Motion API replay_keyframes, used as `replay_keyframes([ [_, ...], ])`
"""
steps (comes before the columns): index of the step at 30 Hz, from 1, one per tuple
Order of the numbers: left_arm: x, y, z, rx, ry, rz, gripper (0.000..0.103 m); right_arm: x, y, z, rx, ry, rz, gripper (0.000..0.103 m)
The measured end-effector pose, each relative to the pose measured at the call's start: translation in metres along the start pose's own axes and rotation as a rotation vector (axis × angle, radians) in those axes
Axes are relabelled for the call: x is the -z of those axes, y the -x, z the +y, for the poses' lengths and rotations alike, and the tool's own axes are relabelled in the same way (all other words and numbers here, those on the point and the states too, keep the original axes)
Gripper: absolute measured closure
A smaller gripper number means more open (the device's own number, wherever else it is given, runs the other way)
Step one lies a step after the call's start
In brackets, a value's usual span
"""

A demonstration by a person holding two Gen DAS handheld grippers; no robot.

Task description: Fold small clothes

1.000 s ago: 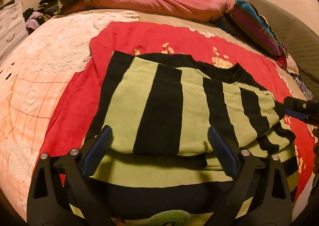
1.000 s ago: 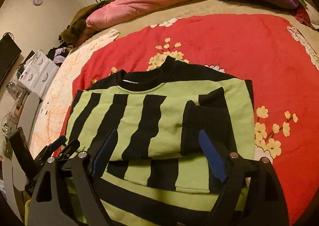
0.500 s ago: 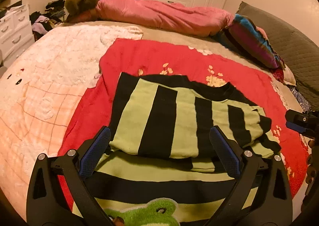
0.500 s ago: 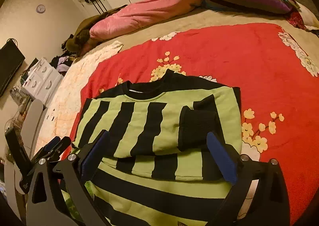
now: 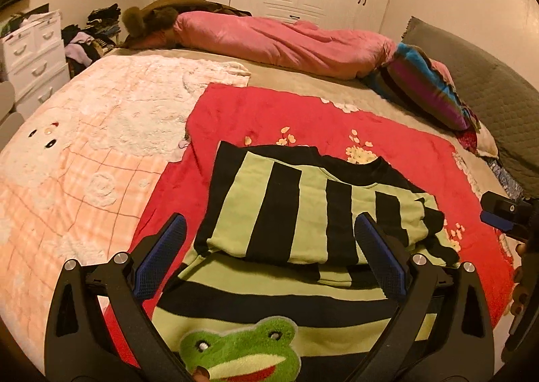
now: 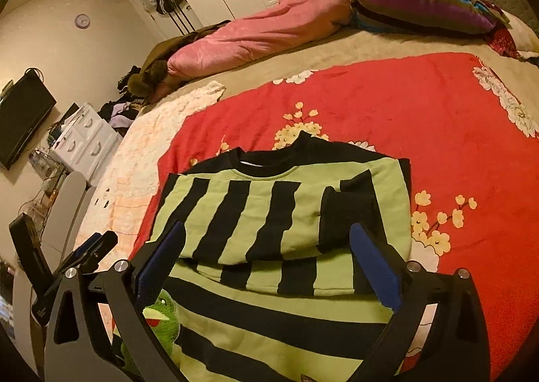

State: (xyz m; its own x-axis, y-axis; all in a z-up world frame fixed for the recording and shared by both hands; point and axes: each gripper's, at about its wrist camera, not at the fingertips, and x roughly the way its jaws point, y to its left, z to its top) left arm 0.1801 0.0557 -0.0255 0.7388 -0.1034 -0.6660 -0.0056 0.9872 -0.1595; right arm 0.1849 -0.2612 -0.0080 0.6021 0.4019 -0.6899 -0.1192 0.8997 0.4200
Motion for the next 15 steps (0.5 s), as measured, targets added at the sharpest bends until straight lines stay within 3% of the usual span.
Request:
replay_keyframes([
  [15, -0.007, 0.043, 0.01, -0.017, 0.04, -0.052, 0.01, 0.0, 0.037, 0.01, -0.025, 0.022, -0.052, 0.006],
])
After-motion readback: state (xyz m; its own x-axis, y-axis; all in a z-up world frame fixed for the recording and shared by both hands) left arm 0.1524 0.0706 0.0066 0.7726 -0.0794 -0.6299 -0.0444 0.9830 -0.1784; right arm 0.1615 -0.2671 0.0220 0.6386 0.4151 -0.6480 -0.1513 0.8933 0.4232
